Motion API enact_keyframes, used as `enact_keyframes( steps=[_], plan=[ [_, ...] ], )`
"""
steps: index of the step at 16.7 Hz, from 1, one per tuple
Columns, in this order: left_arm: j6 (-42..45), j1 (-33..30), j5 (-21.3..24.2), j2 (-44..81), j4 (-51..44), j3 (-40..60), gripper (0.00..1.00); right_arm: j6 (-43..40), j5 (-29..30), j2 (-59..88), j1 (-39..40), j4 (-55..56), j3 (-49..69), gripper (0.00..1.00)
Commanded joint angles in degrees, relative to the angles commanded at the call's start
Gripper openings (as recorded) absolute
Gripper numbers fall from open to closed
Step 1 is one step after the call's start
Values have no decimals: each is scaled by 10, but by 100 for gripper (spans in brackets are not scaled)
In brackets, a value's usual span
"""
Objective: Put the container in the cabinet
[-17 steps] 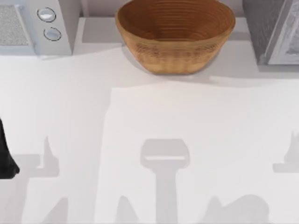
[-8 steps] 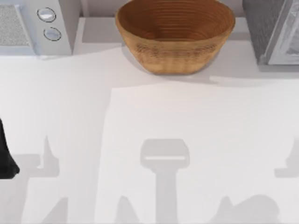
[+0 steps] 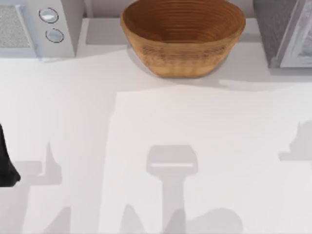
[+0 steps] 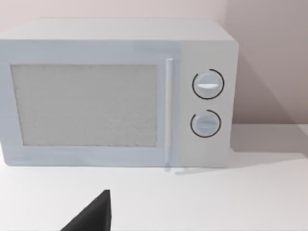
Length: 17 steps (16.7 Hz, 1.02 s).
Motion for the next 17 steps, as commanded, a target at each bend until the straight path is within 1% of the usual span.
enact_keyframes(
  steps=[11, 14, 17],
  plan=[
    [0, 0, 0, 0, 0, 0, 100, 4, 66, 441, 58, -143, 600, 0],
    [0, 0, 0, 0, 0, 0, 100, 7, 77, 524, 70, -169, 714, 0],
    [0, 0, 0, 0, 0, 0, 100, 9, 84, 569, 77, -184, 774, 0]
  ],
)
